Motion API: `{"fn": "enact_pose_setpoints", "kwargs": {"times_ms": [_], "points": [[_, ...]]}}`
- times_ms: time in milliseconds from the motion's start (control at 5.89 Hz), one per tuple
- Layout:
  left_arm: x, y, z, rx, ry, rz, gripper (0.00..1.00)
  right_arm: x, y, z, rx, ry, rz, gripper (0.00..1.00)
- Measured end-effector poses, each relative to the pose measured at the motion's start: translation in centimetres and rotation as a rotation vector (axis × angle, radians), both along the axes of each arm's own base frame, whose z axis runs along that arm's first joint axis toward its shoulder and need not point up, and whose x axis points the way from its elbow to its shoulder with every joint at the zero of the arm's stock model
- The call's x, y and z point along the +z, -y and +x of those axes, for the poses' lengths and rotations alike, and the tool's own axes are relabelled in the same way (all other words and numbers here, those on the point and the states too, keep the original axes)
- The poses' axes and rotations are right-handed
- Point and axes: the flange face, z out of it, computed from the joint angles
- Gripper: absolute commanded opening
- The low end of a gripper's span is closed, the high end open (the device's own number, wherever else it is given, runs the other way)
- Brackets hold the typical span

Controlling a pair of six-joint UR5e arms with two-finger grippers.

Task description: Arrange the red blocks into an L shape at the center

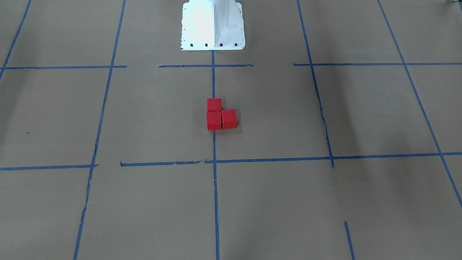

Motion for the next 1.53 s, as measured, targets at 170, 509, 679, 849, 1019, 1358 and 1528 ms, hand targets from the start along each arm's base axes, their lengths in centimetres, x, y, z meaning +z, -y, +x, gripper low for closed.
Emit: {"fn": "enact_pose_setpoints", "kwargs": {"times_ms": [170,509,679,849,1019,1358,1528], "points": [[0.3,-0.1,0.0,0.003,0.001,0.010,1.00,0.1,-0.1,0.0,0.000,0.002,-0.002,0.99],[-0.7,0.4,0.1,0.009,0.013,0.059,1.00,0.3,-0.3,-0.1,0.001,0.006,-0.006,1.00],[-0.8,0.3,0.1,0.011,0.015,0.063,1.00,0.3,-0.4,-0.1,0.001,0.009,-0.008,1.00],[-0.5,0.1,0.1,0.012,0.015,0.056,1.00,0.4,-0.5,-0.2,0.002,0.014,-0.010,0.99],[-0.2,0.0,0.1,0.011,0.015,0.048,1.00,0.5,-0.5,-0.2,0.003,0.017,-0.011,1.00],[0.2,-0.2,0.1,0.011,0.014,0.038,1.00,0.6,-0.6,-0.2,0.003,0.020,-0.014,0.99],[0.3,-0.3,0.2,0.011,0.013,0.034,1.00,0.7,-0.6,-0.2,0.004,0.021,-0.015,0.99]]}}
